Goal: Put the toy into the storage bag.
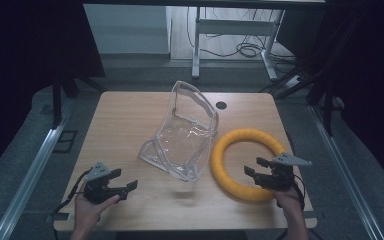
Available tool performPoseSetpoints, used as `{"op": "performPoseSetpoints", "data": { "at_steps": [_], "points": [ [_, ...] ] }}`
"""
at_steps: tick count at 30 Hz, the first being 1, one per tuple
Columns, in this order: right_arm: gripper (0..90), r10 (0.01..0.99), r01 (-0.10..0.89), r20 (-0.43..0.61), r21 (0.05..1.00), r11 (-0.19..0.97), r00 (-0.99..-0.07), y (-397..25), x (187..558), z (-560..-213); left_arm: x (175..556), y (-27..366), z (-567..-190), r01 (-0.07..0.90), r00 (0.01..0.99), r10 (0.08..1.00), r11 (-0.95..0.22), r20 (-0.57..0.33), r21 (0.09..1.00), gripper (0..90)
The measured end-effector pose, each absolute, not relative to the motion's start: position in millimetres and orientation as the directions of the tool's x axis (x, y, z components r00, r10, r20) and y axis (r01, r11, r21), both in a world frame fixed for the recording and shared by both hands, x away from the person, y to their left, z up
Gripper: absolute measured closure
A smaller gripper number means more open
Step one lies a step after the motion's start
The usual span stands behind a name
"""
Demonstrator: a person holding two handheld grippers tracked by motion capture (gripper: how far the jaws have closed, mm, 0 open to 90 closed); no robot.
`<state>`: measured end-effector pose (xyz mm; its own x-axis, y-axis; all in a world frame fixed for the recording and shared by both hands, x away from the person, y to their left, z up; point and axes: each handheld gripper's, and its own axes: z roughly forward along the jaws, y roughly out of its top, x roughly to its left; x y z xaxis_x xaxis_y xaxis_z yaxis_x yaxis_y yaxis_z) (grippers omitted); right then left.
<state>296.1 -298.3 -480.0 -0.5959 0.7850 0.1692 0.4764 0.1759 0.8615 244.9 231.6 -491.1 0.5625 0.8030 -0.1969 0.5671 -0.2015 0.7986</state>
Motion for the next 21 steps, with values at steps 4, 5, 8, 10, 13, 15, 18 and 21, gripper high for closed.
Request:
{"op": "performPoseSetpoints", "data": {
  "at_steps": [4, 5, 8, 10, 13, 15, 18, 21],
  "points": [
    [31.7, 0.784, 0.478, 0.164, 0.859, 0.186, -0.599, -297.4, 296.2, -479.6, 244.3, 231.6, -491.7, 0.570, 0.560, 0.804, -0.201, -0.198, 0.796, 19.2],
    [31.7, 0.783, 0.477, 0.163, 0.859, 0.187, -0.600, -297.1, 296.4, -479.5, 244.2, 231.6, -491.7, 0.570, 0.560, 0.805, -0.201, -0.198, 0.797, 19.2],
    [31.7, 0.780, 0.477, 0.160, 0.857, 0.194, -0.605, -296.5, 296.6, -478.5, 244.1, 232.1, -492.2, 0.571, 0.562, 0.804, -0.204, -0.197, 0.795, 19.2],
    [31.7, 0.776, 0.478, 0.157, 0.855, 0.203, -0.610, -295.5, 296.6, -477.3, 243.7, 231.9, -492.4, 0.572, 0.561, 0.805, -0.208, -0.194, 0.794, 19.2],
    [31.7, 0.762, 0.480, 0.151, 0.847, 0.229, -0.630, -291.4, 297.6, -475.0, 241.7, 231.5, -492.3, 0.578, 0.554, 0.809, -0.206, -0.195, 0.790, 19.2],
    [31.3, 0.742, 0.491, 0.152, 0.831, 0.262, -0.653, -286.8, 299.3, -472.4, 240.4, 231.5, -492.4, 0.576, 0.557, 0.808, -0.209, -0.193, 0.790, 19.2],
    [31.0, 0.728, 0.493, 0.136, 0.816, 0.303, -0.672, -281.6, 300.9, -469.7, 239.4, 231.3, -492.6, 0.578, 0.552, 0.812, -0.209, -0.190, 0.789, 19.2],
    [30.0, 0.692, 0.504, 0.115, 0.770, 0.391, -0.712, -270.4, 303.1, -463.1, 238.7, 231.7, -492.2, 0.575, 0.559, 0.807, -0.210, -0.191, 0.791, 19.2]
  ]
}}
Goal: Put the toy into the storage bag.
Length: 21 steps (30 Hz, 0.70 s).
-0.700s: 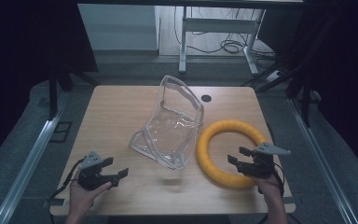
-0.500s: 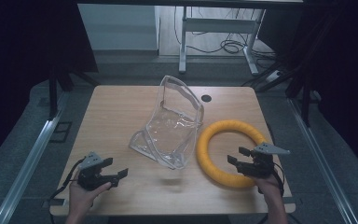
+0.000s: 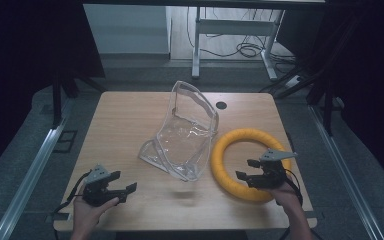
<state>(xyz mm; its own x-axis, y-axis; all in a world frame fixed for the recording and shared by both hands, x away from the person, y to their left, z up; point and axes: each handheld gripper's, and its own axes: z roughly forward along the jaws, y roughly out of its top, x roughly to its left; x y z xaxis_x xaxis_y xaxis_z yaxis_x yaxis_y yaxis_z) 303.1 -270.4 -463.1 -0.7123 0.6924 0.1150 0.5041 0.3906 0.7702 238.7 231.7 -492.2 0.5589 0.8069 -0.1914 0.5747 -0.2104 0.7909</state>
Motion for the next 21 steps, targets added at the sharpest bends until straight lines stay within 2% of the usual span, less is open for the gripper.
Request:
{"op": "performPoseSetpoints", "data": {
  "at_steps": [8, 21],
  "points": [
    [30.2, 0.622, 0.500, 0.066, 0.664, 0.556, -0.780, -250.4, 303.6, -450.3, 236.7, 231.6, -491.9, 0.575, 0.561, 0.804, -0.208, -0.197, 0.791, 19.2],
    [29.0, 0.574, 0.510, 0.003, 0.462, 0.725, -0.819, -226.8, 308.9, -467.7, 237.1, 228.8, -494.7, 0.580, 0.565, 0.803, -0.223, -0.190, 0.783, 19.1]
  ]
}}
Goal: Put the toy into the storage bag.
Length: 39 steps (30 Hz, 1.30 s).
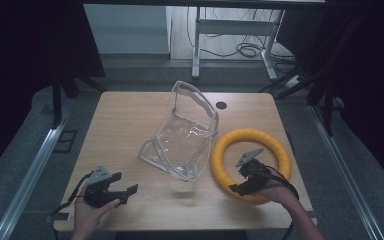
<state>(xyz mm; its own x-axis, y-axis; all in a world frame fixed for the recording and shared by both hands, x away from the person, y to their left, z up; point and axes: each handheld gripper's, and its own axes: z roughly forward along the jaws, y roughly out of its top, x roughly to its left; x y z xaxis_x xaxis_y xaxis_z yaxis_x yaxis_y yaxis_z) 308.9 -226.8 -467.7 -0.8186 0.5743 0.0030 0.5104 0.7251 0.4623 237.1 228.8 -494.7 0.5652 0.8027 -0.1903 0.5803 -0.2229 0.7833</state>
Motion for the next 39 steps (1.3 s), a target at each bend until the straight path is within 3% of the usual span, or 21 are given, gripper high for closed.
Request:
{"op": "performPoseSetpoints", "data": {
  "at_steps": [9, 17, 21, 23, 39],
  "points": [
    [28.4, 0.531, 0.496, -0.025, 0.323, 0.806, -0.847, -215.5, 309.7, -477.8, 236.3, 228.9, -494.5, 0.581, 0.566, 0.802, -0.223, -0.191, 0.783, 19.2],
    [35.7, 0.480, 0.465, -0.046, 0.187, 0.866, -0.876, -206.1, 314.0, -491.5, 236.4, 227.7, -495.7, 0.582, 0.569, 0.801, -0.231, -0.187, 0.780, 19.2],
    [41.3, 0.483, 0.470, -0.041, 0.171, 0.866, -0.875, -203.6, 315.4, -493.4, 236.2, 227.6, -495.8, 0.582, 0.569, 0.801, -0.232, -0.187, 0.780, 19.2],
    [48.7, 0.478, 0.470, -0.011, 0.156, 0.869, -0.878, -202.4, 317.2, -496.2, 236.1, 227.5, -495.9, 0.582, 0.569, 0.801, -0.232, -0.186, 0.779, 19.1],
    [49.7, 0.461, 0.463, 0.043, 0.141, 0.875, -0.886, -203.2, 323.5, -497.9, 235.9, 226.0, -497.2, 0.584, 0.570, 0.800, -0.236, -0.186, 0.777, 19.2]
  ]
}}
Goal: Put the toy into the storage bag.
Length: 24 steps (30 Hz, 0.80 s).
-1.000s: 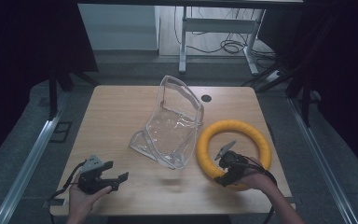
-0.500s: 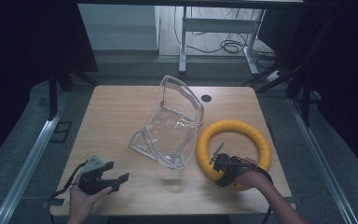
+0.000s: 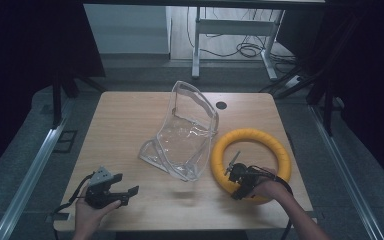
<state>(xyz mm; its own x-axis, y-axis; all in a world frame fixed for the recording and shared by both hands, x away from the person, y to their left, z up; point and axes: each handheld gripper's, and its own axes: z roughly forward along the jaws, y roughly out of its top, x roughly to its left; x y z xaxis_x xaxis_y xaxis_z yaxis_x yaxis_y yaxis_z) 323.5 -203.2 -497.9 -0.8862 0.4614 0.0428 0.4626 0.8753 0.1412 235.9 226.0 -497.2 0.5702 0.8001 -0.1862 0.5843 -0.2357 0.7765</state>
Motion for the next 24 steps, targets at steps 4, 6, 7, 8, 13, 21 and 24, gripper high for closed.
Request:
{"op": "performPoseSetpoints", "data": {
  "at_steps": [4, 6, 7, 8, 13, 21, 24],
  "points": [
    [49.1, 0.467, 0.470, 0.050, 0.127, 0.874, -0.883, -201.8, 325.1, -498.4, 236.0, 225.3, -497.9, 0.584, 0.571, 0.799, -0.236, -0.187, 0.777, 19.1],
    [49.0, 0.464, 0.466, 0.048, 0.124, 0.876, -0.885, -201.7, 325.5, -498.2, 236.0, 225.2, -498.0, 0.585, 0.571, 0.800, -0.238, -0.185, 0.776, 19.2],
    [49.0, 0.464, 0.466, 0.048, 0.124, 0.876, -0.885, -201.7, 325.5, -498.2, 236.1, 225.1, -498.0, 0.585, 0.571, 0.800, -0.238, -0.185, 0.775, 19.2],
    [48.8, 0.463, 0.466, 0.052, 0.125, 0.876, -0.885, -201.6, 325.8, -498.4, 236.2, 224.8, -498.3, 0.586, 0.571, 0.800, -0.239, -0.185, 0.774, 19.2],
    [50.0, 0.464, 0.468, 0.059, 0.121, 0.876, -0.884, -201.2, 326.9, -498.0, 235.9, 224.8, -498.3, 0.586, 0.568, 0.802, -0.240, -0.182, 0.774, 19.1],
    [50.2, 0.490, 0.516, 0.160, 0.297, 0.804, -0.857, -224.7, 330.5, -477.7, 235.8, 225.7, -498.3, 0.589, 0.556, 0.814, -0.239, -0.171, 0.772, 18.8],
    [50.2, 0.490, 0.521, 0.182, 0.373, 0.768, -0.853, -235.1, 331.2, -466.1, 235.9, 224.2, -499.6, 0.591, 0.558, 0.812, -0.245, -0.170, 0.769, 18.8]
  ]
}}
